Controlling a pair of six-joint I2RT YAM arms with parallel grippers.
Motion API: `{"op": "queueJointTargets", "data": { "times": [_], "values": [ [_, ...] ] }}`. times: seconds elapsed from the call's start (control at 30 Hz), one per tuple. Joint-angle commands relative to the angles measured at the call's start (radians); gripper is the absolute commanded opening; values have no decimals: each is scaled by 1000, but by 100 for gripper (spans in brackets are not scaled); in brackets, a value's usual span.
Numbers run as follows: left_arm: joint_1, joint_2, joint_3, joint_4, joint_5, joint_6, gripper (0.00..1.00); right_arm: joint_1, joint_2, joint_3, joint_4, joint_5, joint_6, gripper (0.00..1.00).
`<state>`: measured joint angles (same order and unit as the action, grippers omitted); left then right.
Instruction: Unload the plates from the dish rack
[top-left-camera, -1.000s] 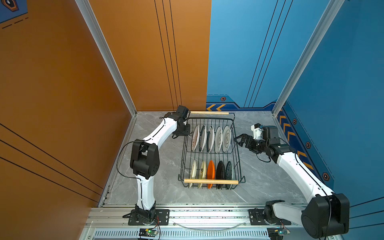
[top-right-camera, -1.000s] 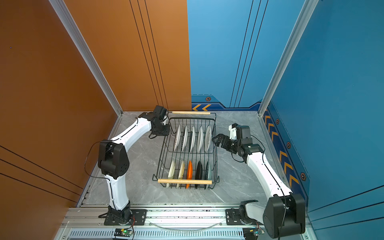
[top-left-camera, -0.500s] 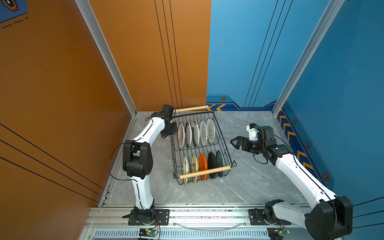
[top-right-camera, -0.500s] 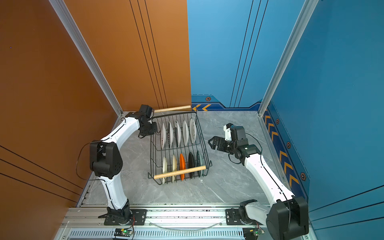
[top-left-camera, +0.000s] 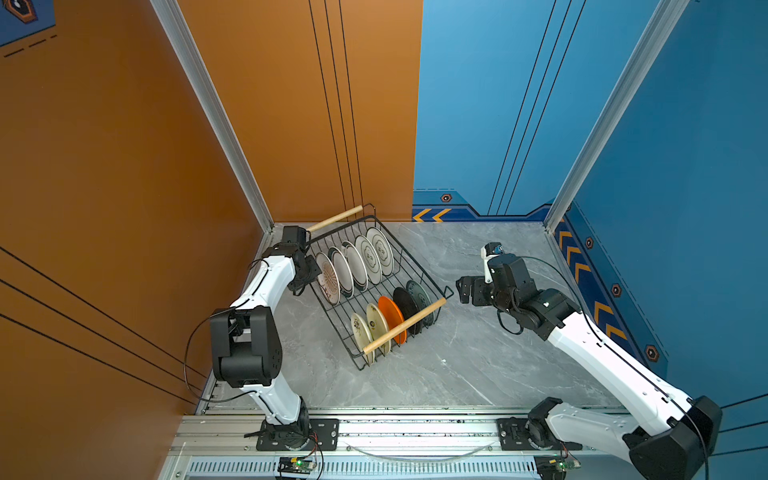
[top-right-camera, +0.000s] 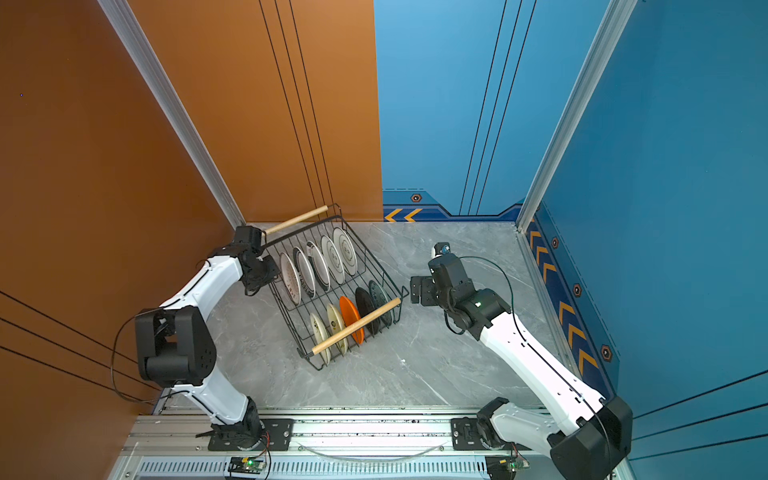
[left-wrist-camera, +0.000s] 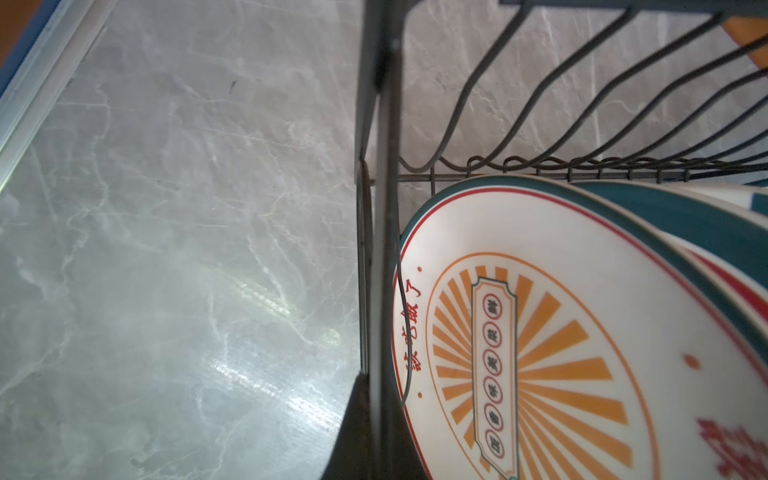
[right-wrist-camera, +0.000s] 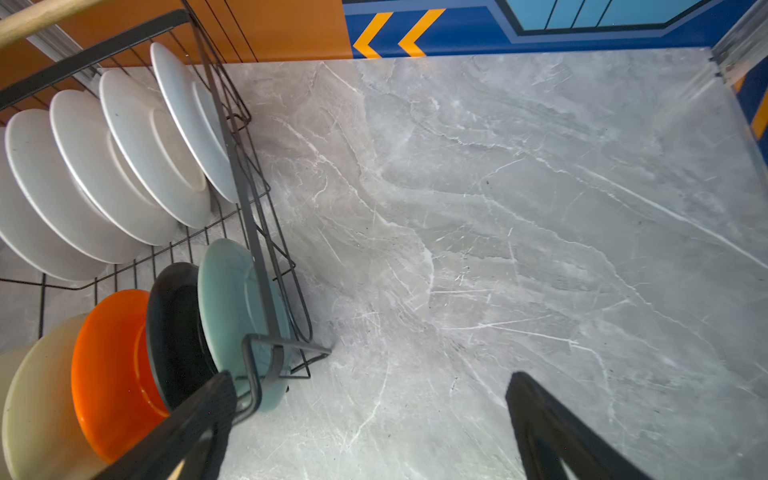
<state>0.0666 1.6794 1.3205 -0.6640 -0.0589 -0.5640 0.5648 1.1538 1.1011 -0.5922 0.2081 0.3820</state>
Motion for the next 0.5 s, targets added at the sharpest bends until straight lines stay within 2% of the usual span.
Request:
{"op": "queueJointTargets", "data": {
  "times": [0.0,0.07,0.2,0.3,0.43,0.47],
  "values": [
    [20,-38,-64,32,48,-76,7,29,-8,51,-75,143,34,100],
    [24,-57,-85,37,46,-77,11,43,-1,71,-96,141,58,99],
    [26,-86,-120,53,53,-79,26,63,16,99,-124,91,89,98],
    [26,-101,-130,54,54,-75,46,78,37,110,-125,13,117,97],
    [26,-137,-143,56,50,-55,60,106,75,113,-113,-42,148,91],
    [26,-145,-144,55,52,-48,60,111,86,112,-111,-55,157,90]
  ]
}}
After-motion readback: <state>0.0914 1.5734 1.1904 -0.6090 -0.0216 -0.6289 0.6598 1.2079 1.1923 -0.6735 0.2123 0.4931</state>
